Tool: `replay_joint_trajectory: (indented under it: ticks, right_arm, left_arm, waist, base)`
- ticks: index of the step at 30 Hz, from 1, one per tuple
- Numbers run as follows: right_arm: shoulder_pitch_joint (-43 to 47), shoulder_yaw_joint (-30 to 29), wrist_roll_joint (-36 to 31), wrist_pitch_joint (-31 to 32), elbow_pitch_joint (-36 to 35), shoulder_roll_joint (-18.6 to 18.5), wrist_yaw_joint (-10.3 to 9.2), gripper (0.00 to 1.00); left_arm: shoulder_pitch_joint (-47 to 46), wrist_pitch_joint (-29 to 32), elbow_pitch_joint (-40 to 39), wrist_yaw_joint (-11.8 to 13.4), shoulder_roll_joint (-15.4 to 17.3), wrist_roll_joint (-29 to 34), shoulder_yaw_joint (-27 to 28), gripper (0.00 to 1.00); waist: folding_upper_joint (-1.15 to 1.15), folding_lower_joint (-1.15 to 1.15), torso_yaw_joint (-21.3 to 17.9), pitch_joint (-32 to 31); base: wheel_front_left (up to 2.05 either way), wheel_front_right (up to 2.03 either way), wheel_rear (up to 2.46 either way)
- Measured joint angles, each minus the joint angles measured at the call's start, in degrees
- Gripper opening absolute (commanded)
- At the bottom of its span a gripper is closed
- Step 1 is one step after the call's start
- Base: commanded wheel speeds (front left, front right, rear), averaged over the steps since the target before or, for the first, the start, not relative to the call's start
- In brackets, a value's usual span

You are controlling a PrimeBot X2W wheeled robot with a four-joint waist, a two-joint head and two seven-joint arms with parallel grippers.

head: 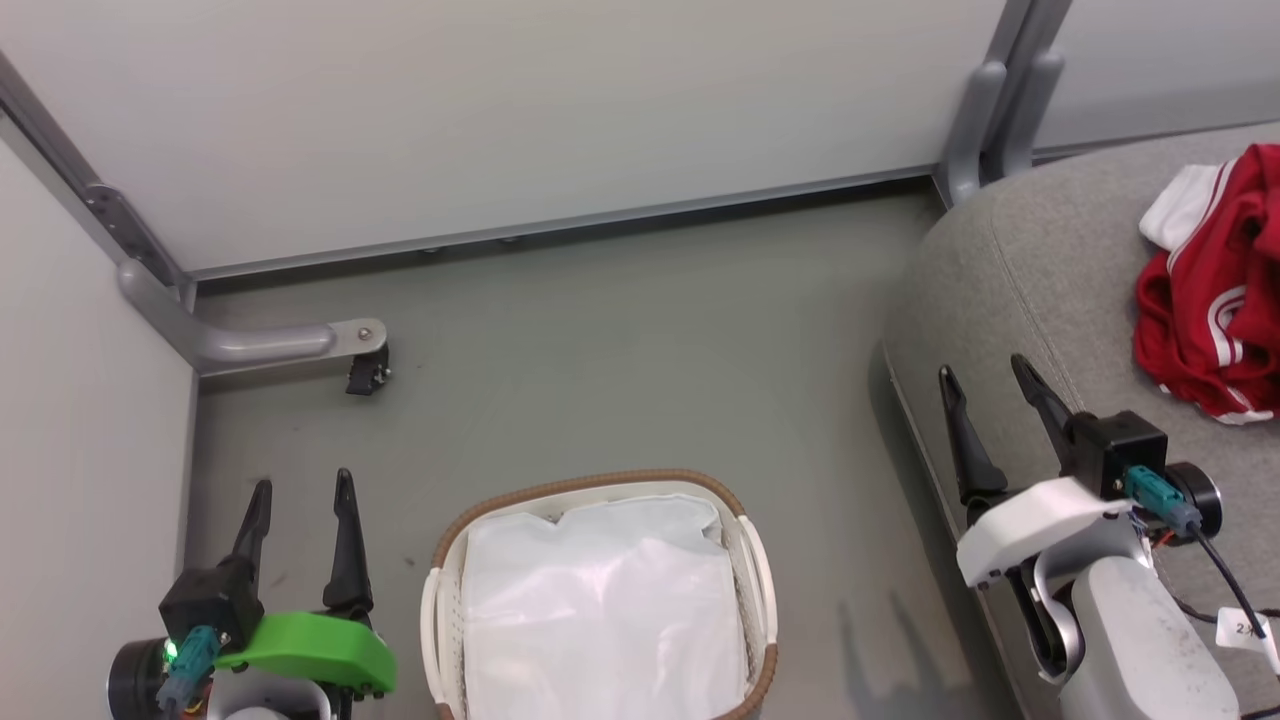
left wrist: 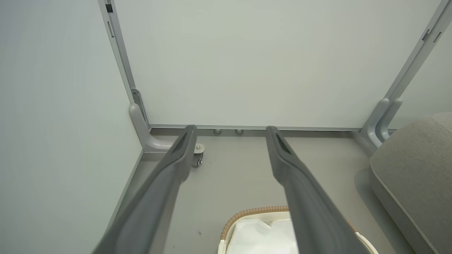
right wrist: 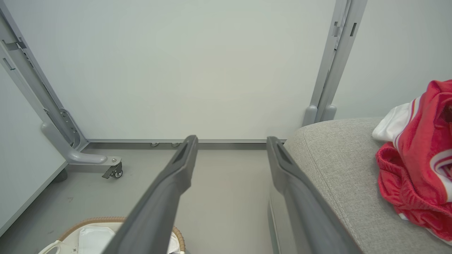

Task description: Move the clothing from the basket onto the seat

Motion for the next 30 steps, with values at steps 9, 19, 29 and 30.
replay_joint_trajectory:
  ticks: [9,19,29,30]
  right_arm:
    - [3.5,-0.8,0.0,0.0,0.1,0.9,0.00,1.00]
    - [5.2,-1.4,3.5,1.5,2.6,1.9,0.01,0.00]
    - [6.1,-2.2,14.6,4.1,0.9,1.9,0.01,0.00]
    - [6.2,-2.2,15.7,4.3,0.7,1.9,0.00,0.00]
  left_arm:
    - [2.4,0.0,1.9,-0.1,0.0,-2.9,0.0,1.00]
    - [3.4,1.5,4.6,-0.3,-0.4,-7.2,0.7,0.00]
    - [3.4,4.0,3.5,-0.4,-0.4,-17.3,1.1,0.00]
    - [3.4,4.2,3.4,-0.4,-0.4,-18.3,1.1,0.00]
  waist:
    - [0.00,0.00,2.2,-3.1]
    - [0.00,0.00,2.3,-3.8]
    - [0.00,0.00,2.1,-3.9]
    - [0.00,0.00,2.1,-4.0]
  base:
    - [0.00,0.00,0.00]
    - [0.00,0.00,0.00]
    - [0.00,0.00,0.00]
    - [0.00,0.00,0.00]
